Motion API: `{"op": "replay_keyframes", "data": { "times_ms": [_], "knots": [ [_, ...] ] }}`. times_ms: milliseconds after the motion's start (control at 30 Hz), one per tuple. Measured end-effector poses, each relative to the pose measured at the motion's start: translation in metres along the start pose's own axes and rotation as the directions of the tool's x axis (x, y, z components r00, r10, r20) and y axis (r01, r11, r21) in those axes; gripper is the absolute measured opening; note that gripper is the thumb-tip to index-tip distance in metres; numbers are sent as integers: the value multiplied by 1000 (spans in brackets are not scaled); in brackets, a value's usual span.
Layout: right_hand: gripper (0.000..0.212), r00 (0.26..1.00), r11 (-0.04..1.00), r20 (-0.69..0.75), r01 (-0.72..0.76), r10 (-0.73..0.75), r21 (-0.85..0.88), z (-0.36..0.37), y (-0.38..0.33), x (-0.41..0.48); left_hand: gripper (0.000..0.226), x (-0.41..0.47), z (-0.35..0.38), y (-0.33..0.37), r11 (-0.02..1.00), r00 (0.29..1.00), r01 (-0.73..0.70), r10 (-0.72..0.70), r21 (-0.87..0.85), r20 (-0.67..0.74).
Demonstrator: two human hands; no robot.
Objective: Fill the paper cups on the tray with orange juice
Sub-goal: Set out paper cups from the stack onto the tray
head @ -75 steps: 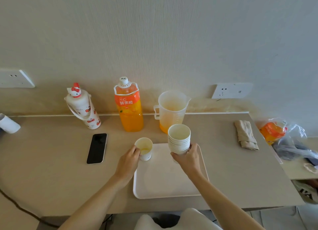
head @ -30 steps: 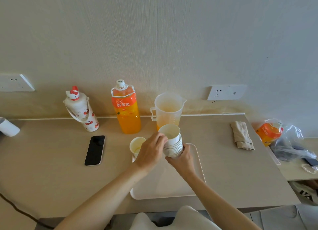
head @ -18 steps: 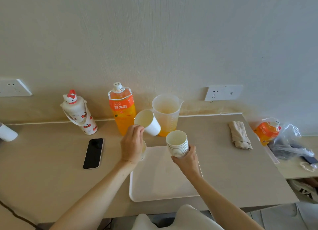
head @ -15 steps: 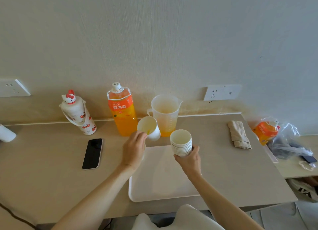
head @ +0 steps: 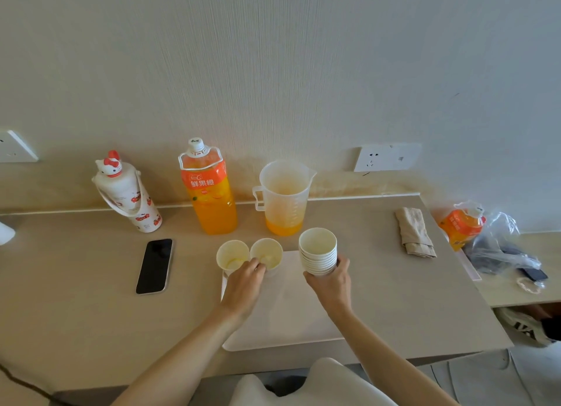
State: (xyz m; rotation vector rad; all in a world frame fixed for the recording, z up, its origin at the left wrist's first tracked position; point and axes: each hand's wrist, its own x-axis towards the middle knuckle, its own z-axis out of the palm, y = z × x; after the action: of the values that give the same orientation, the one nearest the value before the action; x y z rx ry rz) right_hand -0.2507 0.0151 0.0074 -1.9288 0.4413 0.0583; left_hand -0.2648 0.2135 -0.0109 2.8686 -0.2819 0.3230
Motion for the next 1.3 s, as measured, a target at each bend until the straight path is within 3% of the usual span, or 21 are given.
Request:
{"op": "replay_keyframes", "data": {
  "times_ms": [433, 867, 1033, 1167, 1300],
  "knots": [
    [69, 999, 999, 37, 35, -34, -11, 1, 2, -1, 28, 2, 13, -4, 997, 996, 57, -53, -46, 75],
    [70, 998, 999, 48, 42, -41, -16, 2, 3, -2, 29, 3, 24, -14, 996, 995, 83, -80, -43, 64],
    [70, 997, 999, 59, 52, -51, -15, 2, 3, -3, 47, 8, 11, -4, 996, 997, -59, 56, -63, -46],
    [69, 996, 997, 52, 70, -68, -30, 3, 4, -3, 37, 22, -4, 16, 977, 954, -190, 161, -95, -252],
    [70, 995, 995, 44, 87, -84, -48, 4, 5, -3, 20, 32, -10, 37, 937, 892, -342, 299, -73, -339]
  ]
}}
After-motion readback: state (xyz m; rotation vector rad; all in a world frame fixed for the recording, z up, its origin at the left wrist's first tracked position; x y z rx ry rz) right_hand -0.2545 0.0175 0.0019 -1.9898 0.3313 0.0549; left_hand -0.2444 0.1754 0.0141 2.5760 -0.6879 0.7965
